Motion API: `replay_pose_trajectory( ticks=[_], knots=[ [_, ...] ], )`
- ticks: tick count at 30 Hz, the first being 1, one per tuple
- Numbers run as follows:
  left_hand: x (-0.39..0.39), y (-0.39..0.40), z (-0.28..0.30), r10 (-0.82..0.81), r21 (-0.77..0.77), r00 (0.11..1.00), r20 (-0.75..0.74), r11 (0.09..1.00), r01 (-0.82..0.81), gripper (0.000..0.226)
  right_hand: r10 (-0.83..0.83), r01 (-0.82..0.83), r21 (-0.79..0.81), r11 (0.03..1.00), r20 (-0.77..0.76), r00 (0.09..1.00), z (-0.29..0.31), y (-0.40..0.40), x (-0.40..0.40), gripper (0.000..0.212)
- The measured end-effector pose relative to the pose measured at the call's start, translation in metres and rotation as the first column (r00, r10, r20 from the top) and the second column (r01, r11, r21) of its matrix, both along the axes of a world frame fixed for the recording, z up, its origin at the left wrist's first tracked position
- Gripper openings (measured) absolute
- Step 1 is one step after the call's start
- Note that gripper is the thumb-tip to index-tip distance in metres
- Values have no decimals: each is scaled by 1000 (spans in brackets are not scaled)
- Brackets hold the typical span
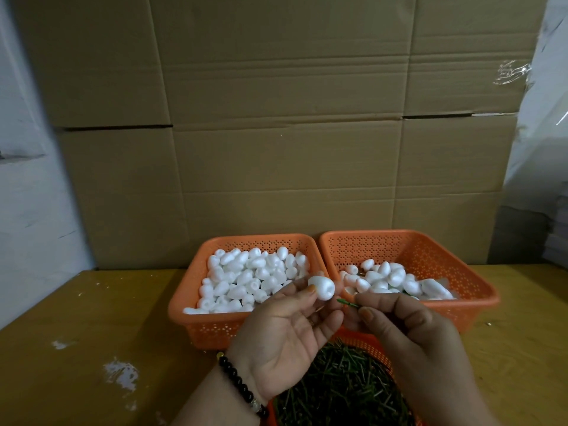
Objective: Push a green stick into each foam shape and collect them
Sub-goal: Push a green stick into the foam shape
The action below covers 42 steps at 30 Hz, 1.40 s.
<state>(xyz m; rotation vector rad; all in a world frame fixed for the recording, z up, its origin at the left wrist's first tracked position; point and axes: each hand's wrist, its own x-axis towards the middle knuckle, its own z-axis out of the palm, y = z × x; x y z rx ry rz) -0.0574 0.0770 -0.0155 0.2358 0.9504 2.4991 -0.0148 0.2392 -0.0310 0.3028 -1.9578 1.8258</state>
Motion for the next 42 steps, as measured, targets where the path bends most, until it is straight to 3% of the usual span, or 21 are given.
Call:
replay_pose_trajectory(
  ticks=[7,12,22,32,42],
  knots=[
    [6,6,-2,-38,22,998,46,999,37,16,-241,304,290,907,-235,942,3,0,2,7],
    [5,7,-4,-5,10,999,39,1000,4,15,-278,381,409,829,-289,916,-1,3,1,23],
    [6,9,-4,27,-9,1000,-6,1000,-27,16,-270,405,415,815,-347,898,-2,2,-1,46],
    [9,11,-4,37,-45,999,-28,998,-38,19,-241,401,435,806,-378,894,-8,4,-5,28],
    [9,13,-5,49,-84,998,-39,995,-52,21,-242,400,419,815,-382,892,-10,3,-5,28]
  ],
)
